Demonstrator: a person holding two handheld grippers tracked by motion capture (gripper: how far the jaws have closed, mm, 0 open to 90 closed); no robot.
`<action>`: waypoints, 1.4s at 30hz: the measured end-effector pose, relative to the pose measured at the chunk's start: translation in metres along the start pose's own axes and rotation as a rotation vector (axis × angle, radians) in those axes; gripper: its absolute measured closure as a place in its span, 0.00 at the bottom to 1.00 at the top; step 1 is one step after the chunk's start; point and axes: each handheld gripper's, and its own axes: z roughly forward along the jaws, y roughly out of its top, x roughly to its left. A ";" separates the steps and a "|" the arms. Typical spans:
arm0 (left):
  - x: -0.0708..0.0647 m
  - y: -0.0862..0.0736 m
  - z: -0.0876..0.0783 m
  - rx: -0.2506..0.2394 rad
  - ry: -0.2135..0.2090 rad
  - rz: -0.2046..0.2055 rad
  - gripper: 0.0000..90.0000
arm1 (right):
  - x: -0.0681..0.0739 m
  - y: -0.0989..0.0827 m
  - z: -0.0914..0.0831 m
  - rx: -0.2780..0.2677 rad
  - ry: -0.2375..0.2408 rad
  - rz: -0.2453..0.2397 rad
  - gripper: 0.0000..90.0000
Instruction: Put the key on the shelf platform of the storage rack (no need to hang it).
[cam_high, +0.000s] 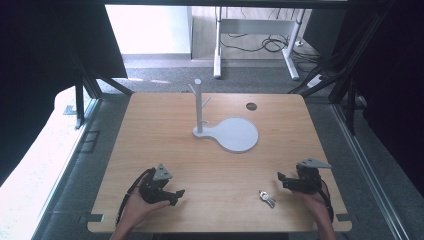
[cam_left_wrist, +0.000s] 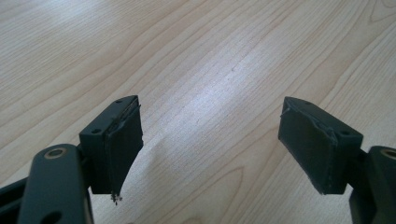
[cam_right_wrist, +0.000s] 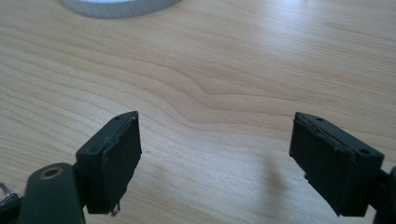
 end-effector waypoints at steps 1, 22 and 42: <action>0.000 0.000 0.000 0.001 -0.001 0.001 0.25 | -0.002 -0.001 -0.002 -0.001 0.005 0.013 0.20; -0.006 0.001 0.009 0.019 -0.005 0.018 0.24 | -0.011 -0.004 -0.011 -0.022 0.056 0.028 0.31; -0.009 0.002 0.007 0.028 0.000 0.027 0.24 | -0.009 -0.006 -0.014 0.031 0.044 0.020 0.35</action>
